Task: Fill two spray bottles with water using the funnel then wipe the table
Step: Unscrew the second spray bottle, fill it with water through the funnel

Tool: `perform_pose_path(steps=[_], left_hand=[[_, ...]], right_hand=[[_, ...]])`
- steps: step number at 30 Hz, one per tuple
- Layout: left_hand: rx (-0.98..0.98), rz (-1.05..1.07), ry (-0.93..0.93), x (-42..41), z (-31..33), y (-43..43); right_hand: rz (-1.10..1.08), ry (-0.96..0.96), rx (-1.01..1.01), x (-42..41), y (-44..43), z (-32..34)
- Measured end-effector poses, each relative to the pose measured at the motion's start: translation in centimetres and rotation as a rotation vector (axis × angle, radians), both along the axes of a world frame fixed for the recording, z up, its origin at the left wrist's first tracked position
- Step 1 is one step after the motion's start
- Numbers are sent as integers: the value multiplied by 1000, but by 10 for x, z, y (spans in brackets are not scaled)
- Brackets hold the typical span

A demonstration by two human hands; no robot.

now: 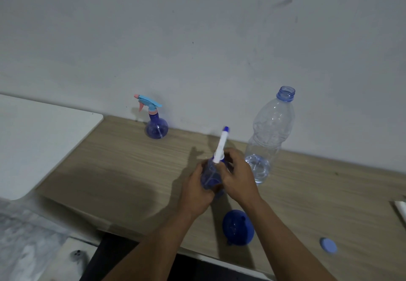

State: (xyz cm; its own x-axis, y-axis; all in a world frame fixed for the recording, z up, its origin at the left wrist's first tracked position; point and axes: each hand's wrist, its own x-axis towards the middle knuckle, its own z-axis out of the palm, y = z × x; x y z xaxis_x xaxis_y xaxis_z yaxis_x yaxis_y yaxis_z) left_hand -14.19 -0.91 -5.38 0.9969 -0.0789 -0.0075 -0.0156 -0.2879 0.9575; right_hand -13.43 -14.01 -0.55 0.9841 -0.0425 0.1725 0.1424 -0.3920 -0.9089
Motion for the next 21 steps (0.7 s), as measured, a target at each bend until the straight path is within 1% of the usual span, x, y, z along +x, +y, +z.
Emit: perform_pose_path(steps=[4,6,7,9,12,16,18,21], left_hand=[[6,45,-14,0,-2,-1],[-8,34,-10,1,-3,0],[-13,26,-8,2,-4,0],[-4,27,-8,3,-5,0],[20,-30,-38,6,-6,3],[104,-78,-77,14,-6,8],[65,-62,-37,15,-8,6],[-2,3,-4,12,-10,1]], right_hand=[[-84,17,65,0,5,-1],[-57,-20,43,-1,4,-3],[-41,-40,2,0,4,-4],[-30,-34,-45,3,2,-5],[11,12,-6,6,0,0],[112,36,5,10,-10,2],[103,41,-3,11,-11,1],[26,21,2,9,-8,-3]])
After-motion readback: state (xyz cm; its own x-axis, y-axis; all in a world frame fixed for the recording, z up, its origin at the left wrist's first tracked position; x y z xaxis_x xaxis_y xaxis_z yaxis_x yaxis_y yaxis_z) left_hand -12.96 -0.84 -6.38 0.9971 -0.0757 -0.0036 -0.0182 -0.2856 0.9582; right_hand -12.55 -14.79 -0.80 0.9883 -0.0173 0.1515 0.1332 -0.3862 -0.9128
